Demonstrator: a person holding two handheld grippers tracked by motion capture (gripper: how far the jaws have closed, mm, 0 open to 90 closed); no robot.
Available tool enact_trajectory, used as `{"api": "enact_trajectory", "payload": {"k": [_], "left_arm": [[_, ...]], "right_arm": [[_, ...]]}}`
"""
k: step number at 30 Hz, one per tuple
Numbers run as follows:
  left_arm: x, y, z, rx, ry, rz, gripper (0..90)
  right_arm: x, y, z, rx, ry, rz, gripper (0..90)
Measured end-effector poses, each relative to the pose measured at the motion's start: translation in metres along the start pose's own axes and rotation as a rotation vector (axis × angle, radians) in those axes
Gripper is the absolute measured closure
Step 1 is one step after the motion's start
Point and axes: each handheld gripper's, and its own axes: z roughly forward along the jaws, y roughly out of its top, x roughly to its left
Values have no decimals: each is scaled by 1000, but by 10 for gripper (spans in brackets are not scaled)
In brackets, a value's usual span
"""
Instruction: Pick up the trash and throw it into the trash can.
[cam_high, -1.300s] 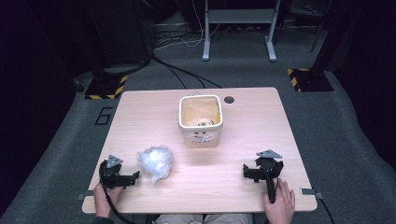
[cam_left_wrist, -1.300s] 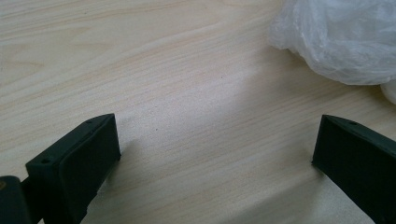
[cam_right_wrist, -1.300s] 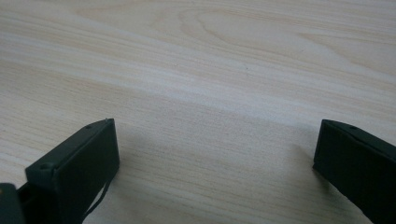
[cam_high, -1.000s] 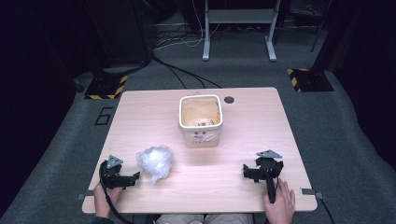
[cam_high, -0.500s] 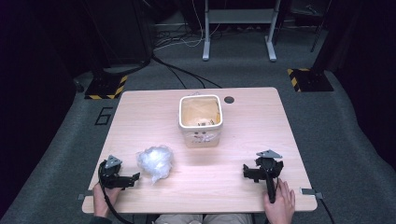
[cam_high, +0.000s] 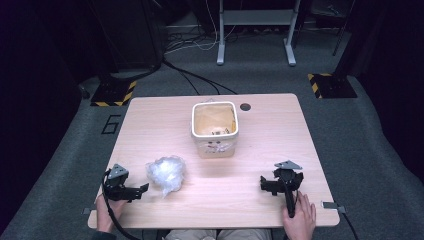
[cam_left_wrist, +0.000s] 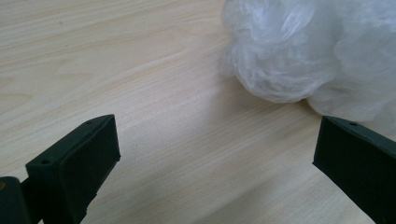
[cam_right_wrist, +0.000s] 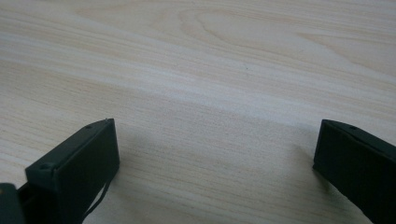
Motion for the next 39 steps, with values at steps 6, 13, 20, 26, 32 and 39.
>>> {"api": "enact_trajectory", "payload": {"k": [6, 13, 20, 26, 32, 39], "left_arm": [[-4, 7, -6, -16, -20, 16, 1], [-10, 22, -15, -45, -43, 32, 0], [-17, 41, -12, -60, -80, 53, 0], [-23, 54, -4, -53, -119, 63, 0], [-38, 66, 11, -16, -139, 94, 0], [-51, 67, 36, 52, -138, 128, 6]], "right_arm": [[0, 0, 0, 0, 0, 0, 0], [0, 0, 0, 0, 0, 0, 0], [0, 0, 0, 0, 0, 0, 0], [0, 0, 0, 0, 0, 0, 0], [0, 0, 0, 0, 0, 0, 0], [0, 0, 0, 0, 0, 0, 0]]}}
